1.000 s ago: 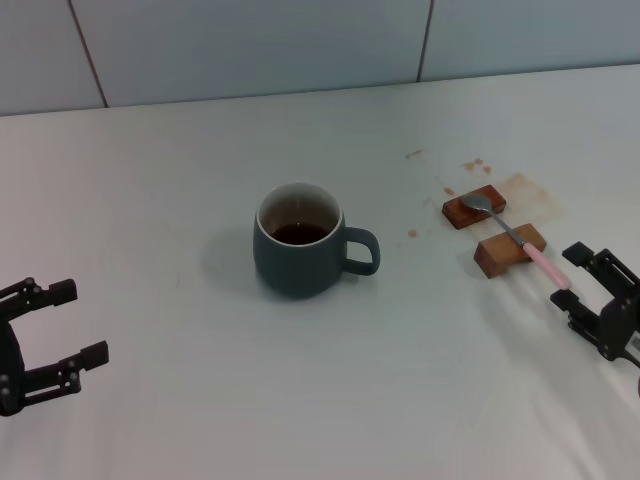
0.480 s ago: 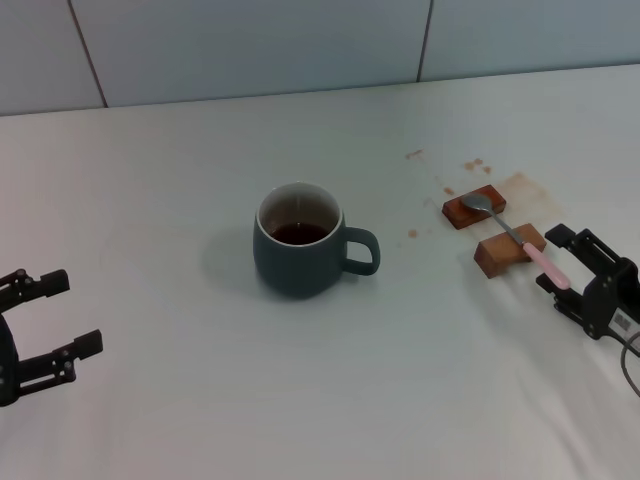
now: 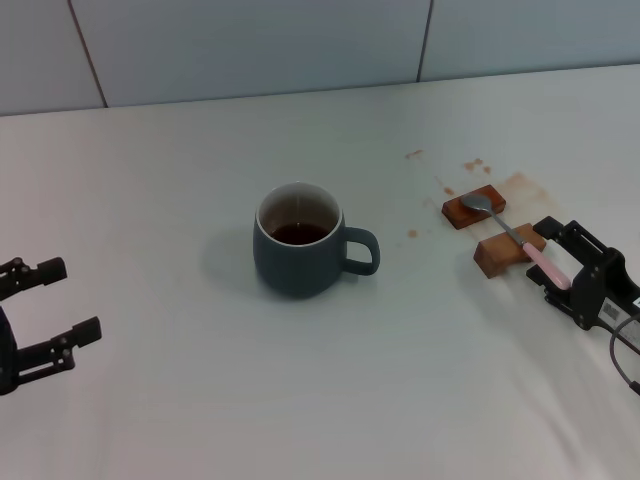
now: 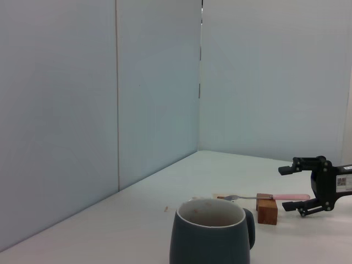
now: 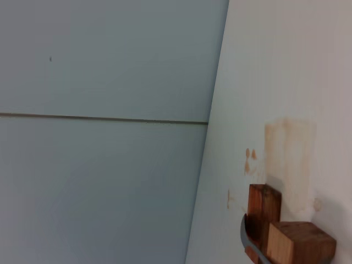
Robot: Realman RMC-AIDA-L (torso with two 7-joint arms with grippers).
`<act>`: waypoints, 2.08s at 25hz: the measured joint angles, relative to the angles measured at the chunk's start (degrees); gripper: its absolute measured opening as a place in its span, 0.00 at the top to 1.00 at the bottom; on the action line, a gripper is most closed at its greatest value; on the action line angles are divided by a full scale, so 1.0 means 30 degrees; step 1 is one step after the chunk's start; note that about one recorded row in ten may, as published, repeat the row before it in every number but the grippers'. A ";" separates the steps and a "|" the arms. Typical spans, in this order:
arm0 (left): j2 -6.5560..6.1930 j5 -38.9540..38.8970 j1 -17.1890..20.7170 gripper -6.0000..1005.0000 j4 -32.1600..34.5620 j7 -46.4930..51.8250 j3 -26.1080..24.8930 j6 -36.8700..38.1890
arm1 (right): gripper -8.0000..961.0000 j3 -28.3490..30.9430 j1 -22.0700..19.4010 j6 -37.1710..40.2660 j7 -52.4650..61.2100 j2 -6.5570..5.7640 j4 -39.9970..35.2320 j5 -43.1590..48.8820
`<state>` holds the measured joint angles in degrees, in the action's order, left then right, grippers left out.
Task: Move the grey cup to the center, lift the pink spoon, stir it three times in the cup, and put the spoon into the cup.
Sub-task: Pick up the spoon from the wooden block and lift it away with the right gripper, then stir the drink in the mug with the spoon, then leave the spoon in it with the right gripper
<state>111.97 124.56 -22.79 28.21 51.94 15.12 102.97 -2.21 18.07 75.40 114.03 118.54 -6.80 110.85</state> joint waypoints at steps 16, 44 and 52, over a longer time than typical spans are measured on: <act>0.0088 -0.0059 -0.0109 0.19 0.0000 0.0001 0.0000 -0.0070 | 0.34 -0.0280 -0.0323 -0.0005 0.0540 0.0063 -0.0074 -0.0012; 0.0290 -0.0868 0.0369 0.19 -0.0173 -0.0164 -0.0001 0.0374 | 0.86 0.0656 0.0637 0.3566 -1.3652 0.0155 -0.0639 -0.6050; 0.0446 -0.1161 0.0499 0.19 -0.0094 -0.0097 -0.0001 0.0714 | 0.86 0.0013 0.1925 1.1128 -1.5795 0.0089 -0.4789 -0.8577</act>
<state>113.31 121.08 -21.29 27.93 51.65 15.12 105.11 -2.17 23.85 108.78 66.64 118.80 -21.17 85.12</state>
